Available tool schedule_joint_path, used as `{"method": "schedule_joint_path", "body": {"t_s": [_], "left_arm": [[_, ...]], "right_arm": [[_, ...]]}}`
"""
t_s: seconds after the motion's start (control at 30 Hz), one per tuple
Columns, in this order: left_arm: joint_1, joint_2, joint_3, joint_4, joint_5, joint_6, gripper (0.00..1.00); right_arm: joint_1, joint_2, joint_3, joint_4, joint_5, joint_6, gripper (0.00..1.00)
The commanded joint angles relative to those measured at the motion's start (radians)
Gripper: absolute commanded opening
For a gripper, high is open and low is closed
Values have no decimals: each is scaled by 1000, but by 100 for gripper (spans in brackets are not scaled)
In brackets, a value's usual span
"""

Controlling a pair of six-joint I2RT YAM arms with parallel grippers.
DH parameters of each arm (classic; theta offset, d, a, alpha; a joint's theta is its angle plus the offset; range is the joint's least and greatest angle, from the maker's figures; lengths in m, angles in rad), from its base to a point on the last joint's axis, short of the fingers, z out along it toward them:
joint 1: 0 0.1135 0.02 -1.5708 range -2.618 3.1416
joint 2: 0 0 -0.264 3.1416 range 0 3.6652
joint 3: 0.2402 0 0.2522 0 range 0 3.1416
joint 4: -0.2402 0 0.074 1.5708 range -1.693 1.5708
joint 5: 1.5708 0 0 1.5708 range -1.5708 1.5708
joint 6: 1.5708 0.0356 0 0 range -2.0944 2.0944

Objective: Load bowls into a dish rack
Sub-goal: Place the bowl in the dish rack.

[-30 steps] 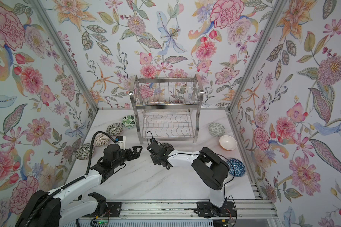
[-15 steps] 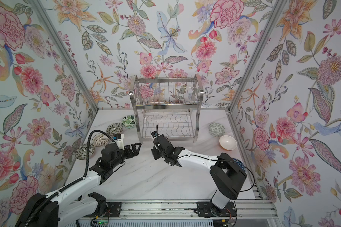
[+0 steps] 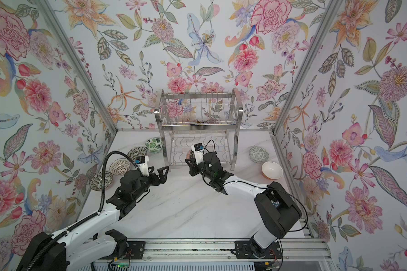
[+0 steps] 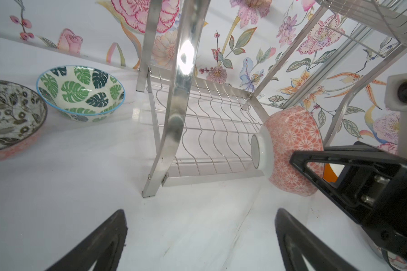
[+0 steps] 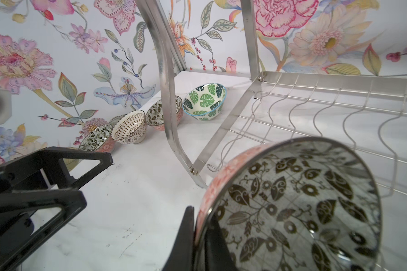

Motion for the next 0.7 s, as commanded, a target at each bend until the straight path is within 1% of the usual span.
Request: {"method": "schedule_joint_path", "body": {"t_s": [0.0, 0.07, 0.17, 0.2, 0.27, 0.4, 0.53, 0.67], "left_arm": [[-7, -9, 34, 39, -68, 83, 99], [-14, -1, 39, 54, -82, 116, 99], [-31, 15, 59, 52, -109, 184, 99], [-36, 20, 66, 50, -118, 204, 99], [-51, 30, 78, 50, -138, 250, 99], [-73, 47, 87, 68, -183, 302, 99], [-90, 68, 95, 86, -196, 340, 99], [-105, 93, 133, 57, -217, 367, 99]], "right_arm": [[-21, 48, 9, 202, -96, 27, 0], [-38, 83, 26, 241, -134, 50, 0], [-46, 135, 34, 347, -191, 98, 0], [-80, 155, 39, 380, -211, 115, 0], [-96, 197, 52, 444, -253, 149, 0], [-122, 271, 88, 533, -294, 222, 0], [-135, 343, 157, 547, -335, 245, 0], [-143, 413, 226, 579, -369, 287, 0]]}}
